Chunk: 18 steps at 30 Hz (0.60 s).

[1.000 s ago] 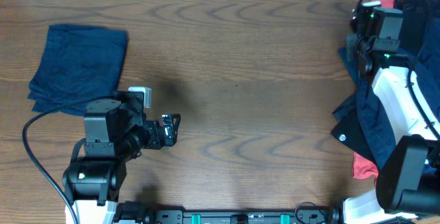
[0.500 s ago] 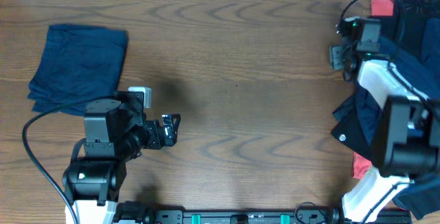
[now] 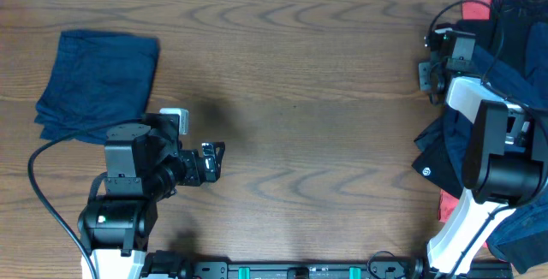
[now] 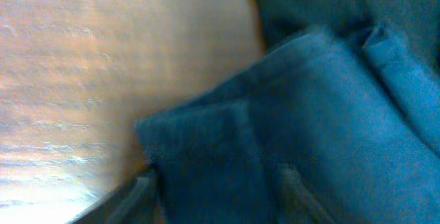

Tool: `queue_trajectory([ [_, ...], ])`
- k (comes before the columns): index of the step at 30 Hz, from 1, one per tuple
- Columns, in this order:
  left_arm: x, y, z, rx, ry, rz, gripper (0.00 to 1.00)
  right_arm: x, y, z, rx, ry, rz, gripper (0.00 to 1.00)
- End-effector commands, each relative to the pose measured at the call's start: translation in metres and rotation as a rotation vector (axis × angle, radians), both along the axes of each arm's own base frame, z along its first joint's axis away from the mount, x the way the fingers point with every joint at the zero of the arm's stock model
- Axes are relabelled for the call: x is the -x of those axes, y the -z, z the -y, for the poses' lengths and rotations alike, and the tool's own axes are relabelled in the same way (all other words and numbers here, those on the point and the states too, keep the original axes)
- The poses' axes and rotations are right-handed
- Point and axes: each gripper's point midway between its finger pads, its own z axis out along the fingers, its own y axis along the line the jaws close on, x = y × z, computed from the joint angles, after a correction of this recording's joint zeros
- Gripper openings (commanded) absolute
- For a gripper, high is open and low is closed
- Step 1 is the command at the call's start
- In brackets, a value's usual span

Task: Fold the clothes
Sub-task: 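Reach the right gripper into the clothes pile and pinch the navy shirt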

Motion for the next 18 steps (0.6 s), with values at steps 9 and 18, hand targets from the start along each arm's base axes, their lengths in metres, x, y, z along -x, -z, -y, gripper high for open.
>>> queue_trajectory([
  [9, -0.002, -0.009, 0.001, 0.016, -0.001, 0.017, 0.98, 0.013, -0.025, -0.013, -0.022, -0.002, -0.027, 0.01],
  [18, -0.002, -0.009, 0.001, 0.016, -0.002, 0.018, 0.98, 0.041, -0.109, -0.168, -0.126, -0.415, 0.006, 0.01],
])
